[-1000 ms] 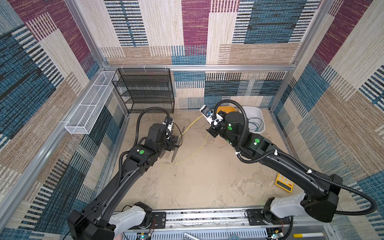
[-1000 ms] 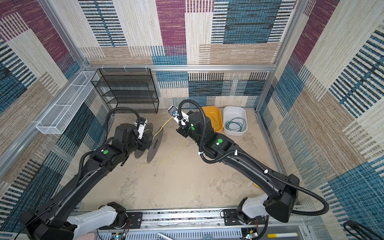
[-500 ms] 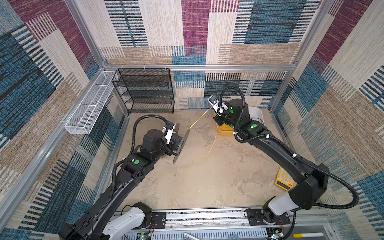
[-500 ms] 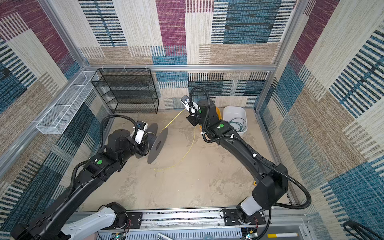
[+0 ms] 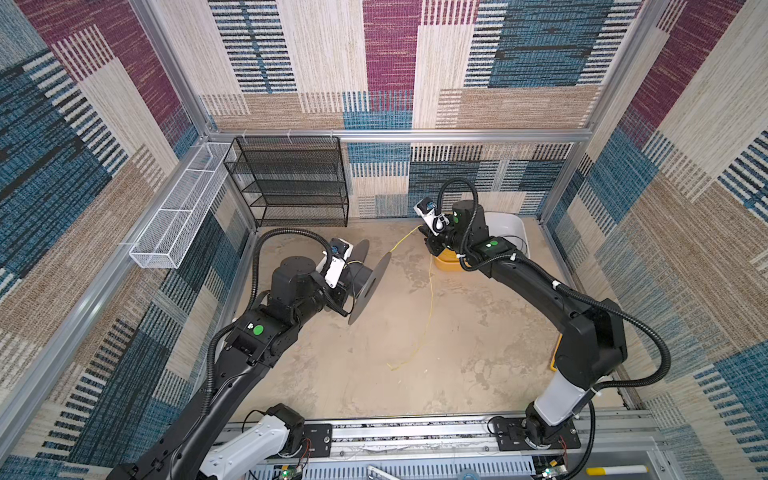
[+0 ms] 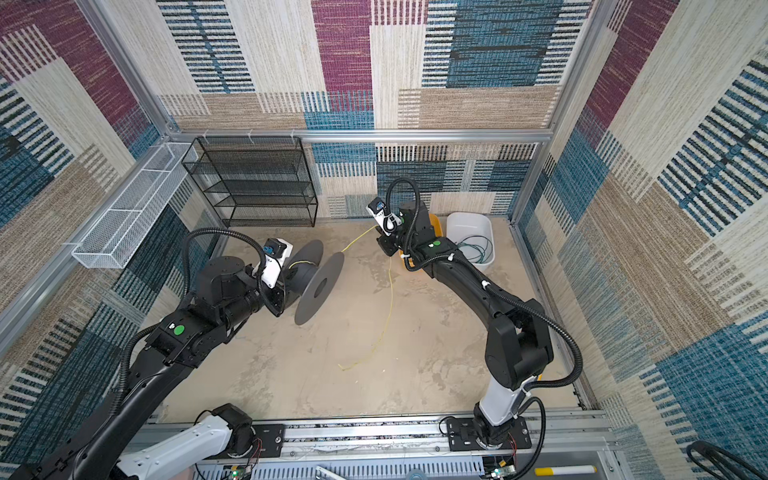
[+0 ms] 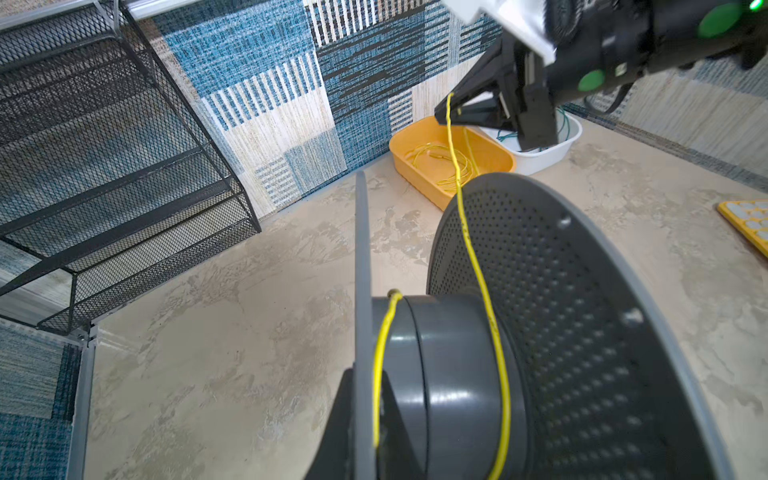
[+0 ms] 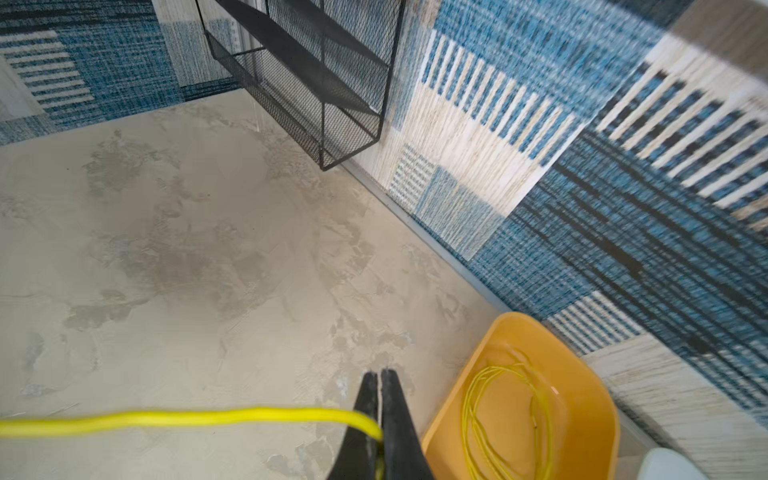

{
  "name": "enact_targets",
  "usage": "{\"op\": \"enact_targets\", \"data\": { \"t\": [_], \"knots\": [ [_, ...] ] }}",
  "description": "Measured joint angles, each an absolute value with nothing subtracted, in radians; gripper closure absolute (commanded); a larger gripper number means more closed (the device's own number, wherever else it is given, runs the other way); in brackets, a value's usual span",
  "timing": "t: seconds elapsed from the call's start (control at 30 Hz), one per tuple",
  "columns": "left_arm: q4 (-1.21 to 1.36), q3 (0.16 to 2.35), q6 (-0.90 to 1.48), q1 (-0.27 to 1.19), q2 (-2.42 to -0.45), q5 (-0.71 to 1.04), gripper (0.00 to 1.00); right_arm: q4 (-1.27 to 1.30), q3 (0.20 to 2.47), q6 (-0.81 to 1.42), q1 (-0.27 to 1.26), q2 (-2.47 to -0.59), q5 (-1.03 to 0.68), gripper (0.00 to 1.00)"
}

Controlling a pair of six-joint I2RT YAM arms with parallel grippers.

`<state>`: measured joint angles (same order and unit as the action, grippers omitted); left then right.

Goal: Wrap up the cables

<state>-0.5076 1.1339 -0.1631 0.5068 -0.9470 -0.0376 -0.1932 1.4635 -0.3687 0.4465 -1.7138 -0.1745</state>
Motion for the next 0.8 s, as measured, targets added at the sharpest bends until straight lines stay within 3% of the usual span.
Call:
{"op": "enact_targets", "data": {
  "t": [0.53, 0.8],
  "knots": [
    [-0.551, 1.284, 0.051, 0.256, -1.087, 0.331, 1.00, 0.112, 1.146, -0.166, 0.437, -1.679, -0.319, 1.00],
    [-0.509, 1.297, 0.171, 0.183, -1.126, 0.429, 1.00, 0.222, 1.058, -0.110, 0.448, -1.678, -0.369, 1.00]
  ]
}}
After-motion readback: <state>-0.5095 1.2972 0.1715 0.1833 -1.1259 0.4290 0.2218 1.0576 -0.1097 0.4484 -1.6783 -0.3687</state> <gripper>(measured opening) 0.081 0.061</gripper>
